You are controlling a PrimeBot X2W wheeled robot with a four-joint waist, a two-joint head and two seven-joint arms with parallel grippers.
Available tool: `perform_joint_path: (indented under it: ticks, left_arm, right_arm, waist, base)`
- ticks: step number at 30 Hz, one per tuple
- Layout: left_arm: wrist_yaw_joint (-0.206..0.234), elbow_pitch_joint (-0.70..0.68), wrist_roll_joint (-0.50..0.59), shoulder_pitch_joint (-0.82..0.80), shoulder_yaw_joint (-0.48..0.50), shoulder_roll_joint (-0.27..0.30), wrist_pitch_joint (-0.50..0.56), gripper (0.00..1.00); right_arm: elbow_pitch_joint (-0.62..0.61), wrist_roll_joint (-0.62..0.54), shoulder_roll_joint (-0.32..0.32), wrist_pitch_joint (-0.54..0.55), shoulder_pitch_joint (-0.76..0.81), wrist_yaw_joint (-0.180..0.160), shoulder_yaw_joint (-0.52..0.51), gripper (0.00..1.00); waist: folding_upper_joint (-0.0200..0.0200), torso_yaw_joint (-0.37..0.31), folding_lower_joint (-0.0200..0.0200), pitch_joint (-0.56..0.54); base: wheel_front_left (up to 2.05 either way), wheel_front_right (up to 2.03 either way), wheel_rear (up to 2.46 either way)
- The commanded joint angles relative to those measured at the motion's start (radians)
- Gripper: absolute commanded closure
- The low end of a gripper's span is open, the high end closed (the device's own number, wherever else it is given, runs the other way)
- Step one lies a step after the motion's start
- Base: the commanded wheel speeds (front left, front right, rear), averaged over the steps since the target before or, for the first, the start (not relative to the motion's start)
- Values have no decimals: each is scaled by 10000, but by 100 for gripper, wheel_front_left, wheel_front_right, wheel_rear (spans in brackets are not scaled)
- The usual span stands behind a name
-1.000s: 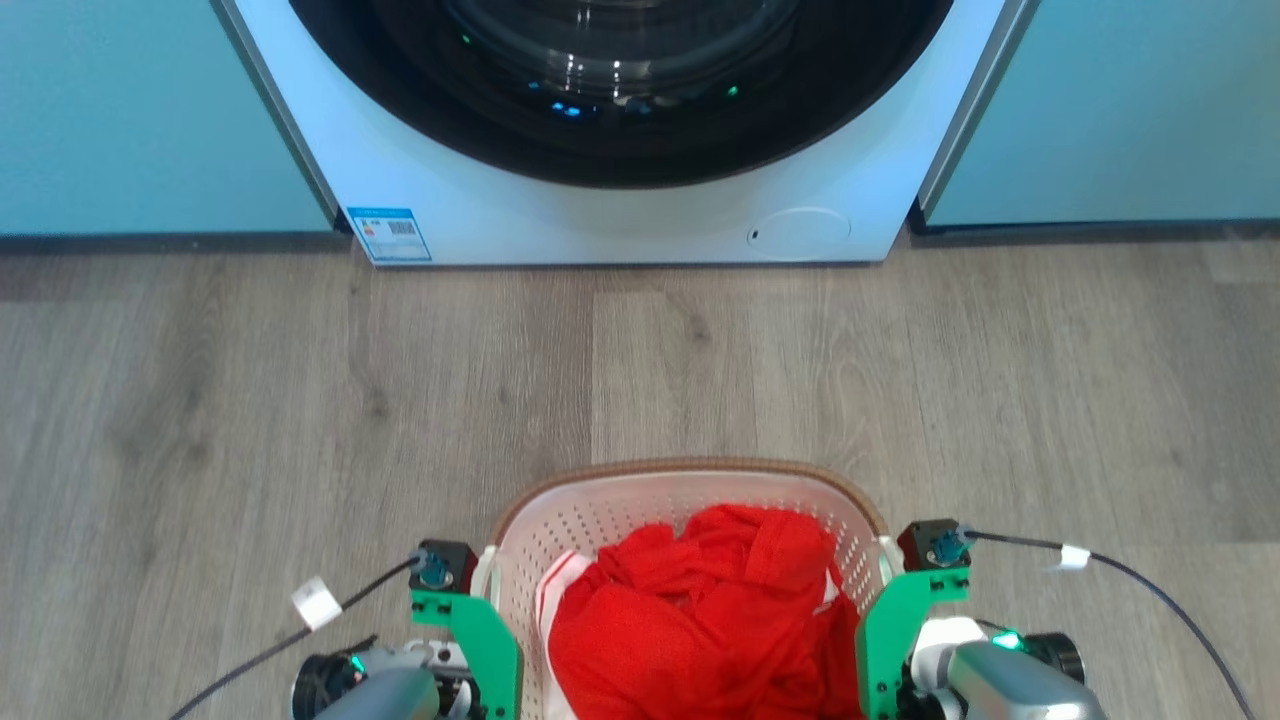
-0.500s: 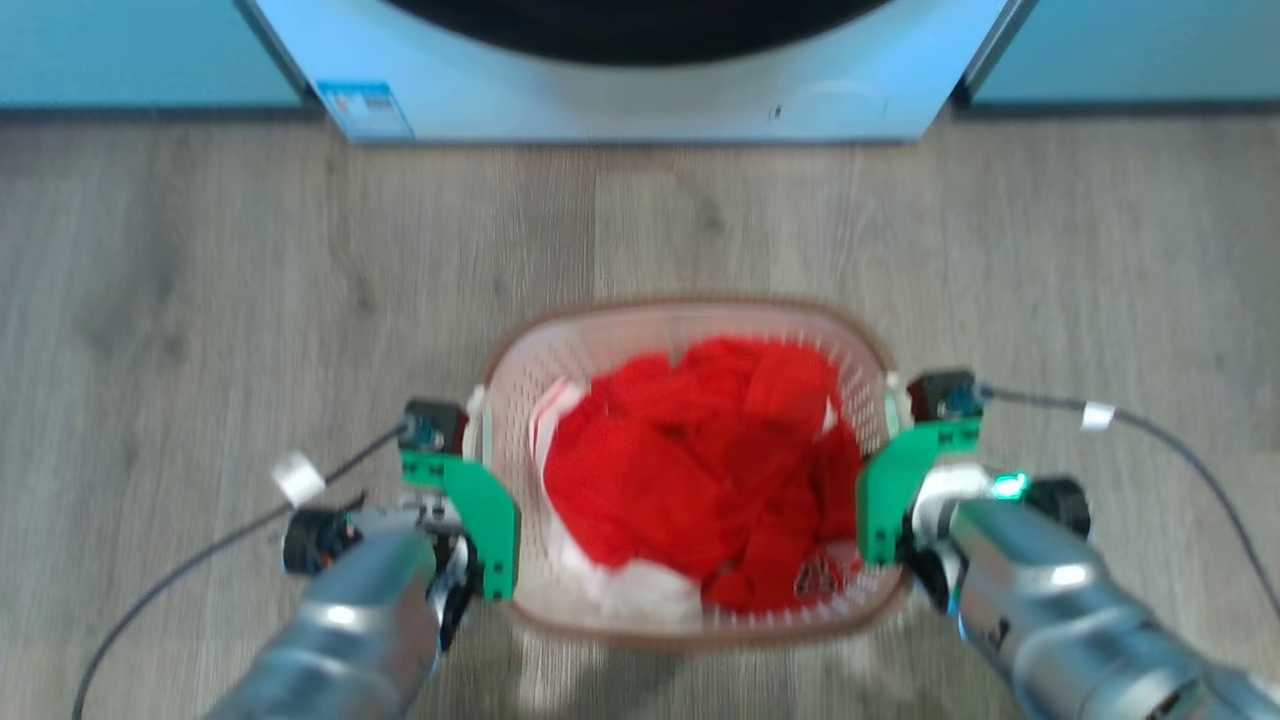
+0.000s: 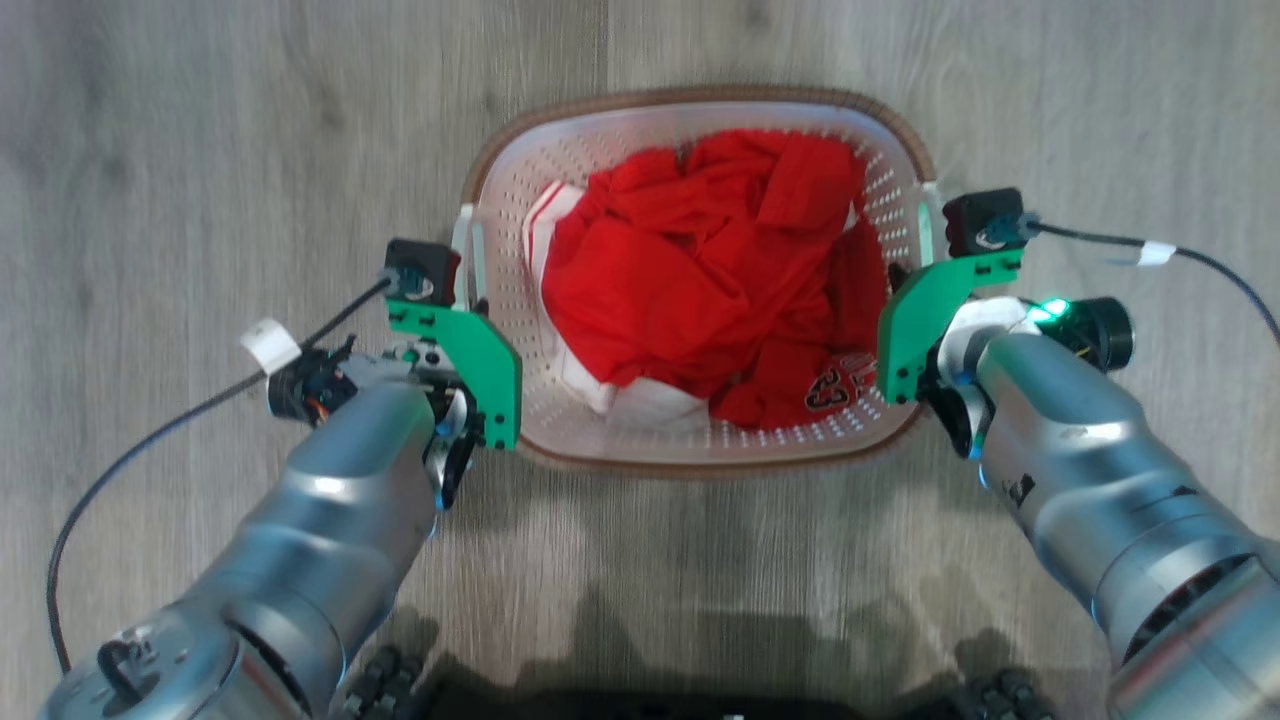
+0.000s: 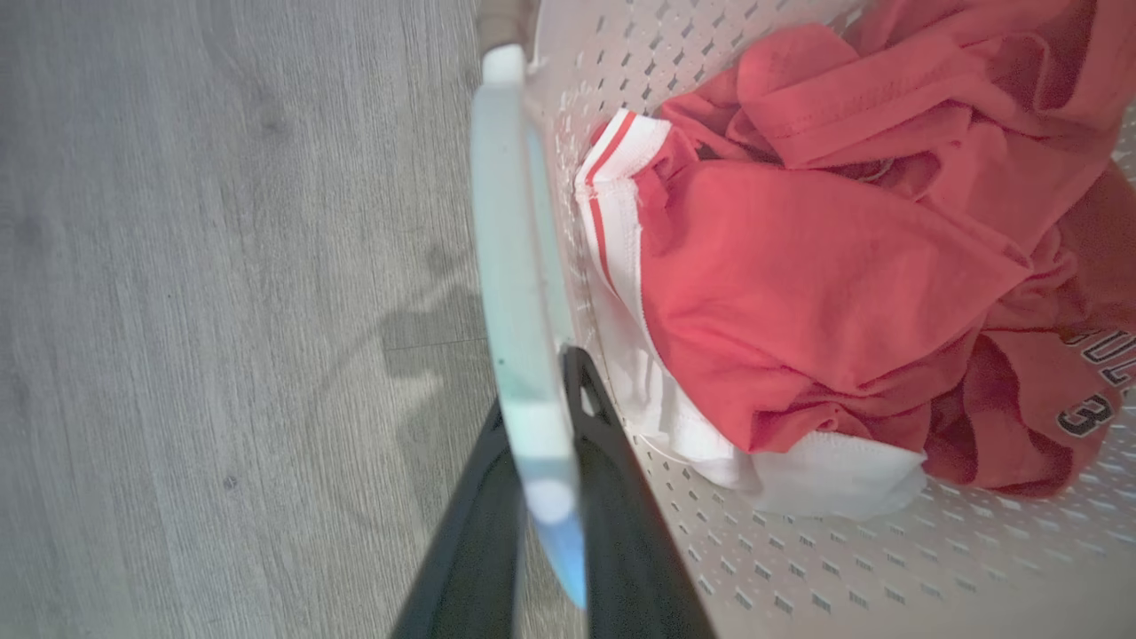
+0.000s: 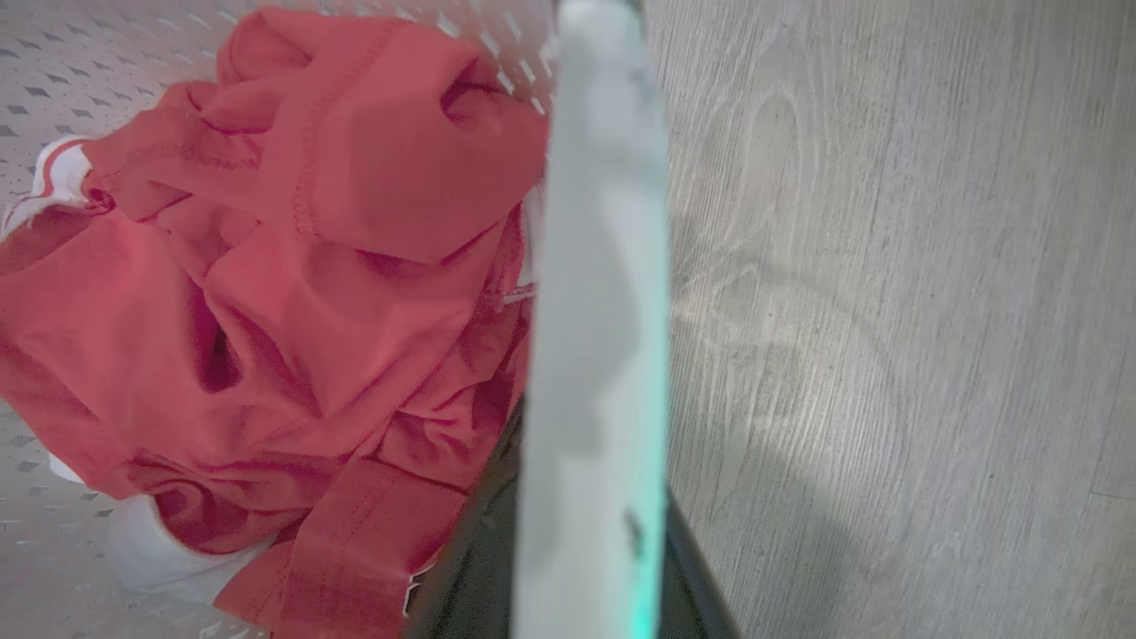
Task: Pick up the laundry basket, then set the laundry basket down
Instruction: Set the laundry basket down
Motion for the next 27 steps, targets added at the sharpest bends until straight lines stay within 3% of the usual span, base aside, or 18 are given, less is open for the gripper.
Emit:
perform_joint_path:
  ticks: [1, 27]
  left_arm:
    - [92, -88, 3, -396, 56, 311, -216, 100]
    - [300, -121, -86, -1524, -486, 311, -793, 100]
  right_arm:
    - [-23, -360, 60, -35, 374, 71, 173, 100]
    - [-20, -3186, 166, -285, 26, 71, -2635, 100]
  waist:
    - [1, 118, -2, 587]
    - [1, 112, -2, 2277]
  base:
    - [0, 0, 0]
    - [0, 0, 0]
